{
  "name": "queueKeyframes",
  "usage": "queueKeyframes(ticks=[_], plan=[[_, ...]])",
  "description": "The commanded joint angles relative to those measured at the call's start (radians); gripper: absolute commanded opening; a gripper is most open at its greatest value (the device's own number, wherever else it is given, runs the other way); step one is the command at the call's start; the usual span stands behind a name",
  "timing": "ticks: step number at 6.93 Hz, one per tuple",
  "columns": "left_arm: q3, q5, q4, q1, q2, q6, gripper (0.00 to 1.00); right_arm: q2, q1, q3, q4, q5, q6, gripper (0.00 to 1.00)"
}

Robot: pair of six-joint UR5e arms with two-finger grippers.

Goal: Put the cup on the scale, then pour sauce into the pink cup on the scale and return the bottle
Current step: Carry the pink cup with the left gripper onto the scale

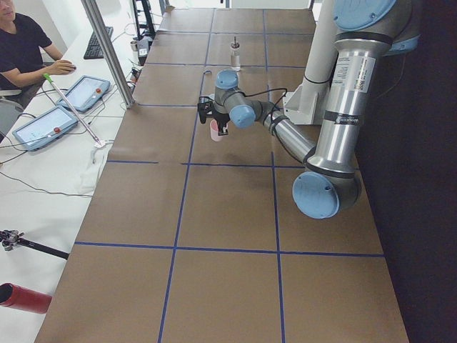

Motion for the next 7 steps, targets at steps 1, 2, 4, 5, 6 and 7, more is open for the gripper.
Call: queueKeyframes(ticks=[1, 2, 4, 5, 6, 7], plan=[[0.155, 0.006, 0.147, 0.086, -0.310, -0.202, 0.00, 0.014, -0.009, 0.005, 0.000, -0.008, -0.001, 1.00], [0.228, 0.005, 0.144, 0.120, -0.388, -0.254, 0.00, 0.007, -0.010, -0.007, 0.008, -0.003, -0.007, 1.00], [0.294, 0.067, 0.095, 0.210, -0.421, -0.323, 0.00, 0.005, -0.010, -0.004, 0.008, -0.002, 0.002, 1.00], [0.364, 0.084, 0.057, 0.224, -0.450, -0.334, 0.00, 0.005, -0.010, -0.005, 0.008, 0.000, 0.001, 1.00], [0.403, 0.086, 0.012, 0.228, -0.452, -0.334, 0.00, 0.008, -0.010, -0.008, 0.007, -0.008, 0.001, 1.00], [0.420, 0.086, 0.004, 0.231, -0.452, -0.334, 0.00, 0.008, -0.010, -0.006, 0.006, -0.008, 0.001, 1.00]])
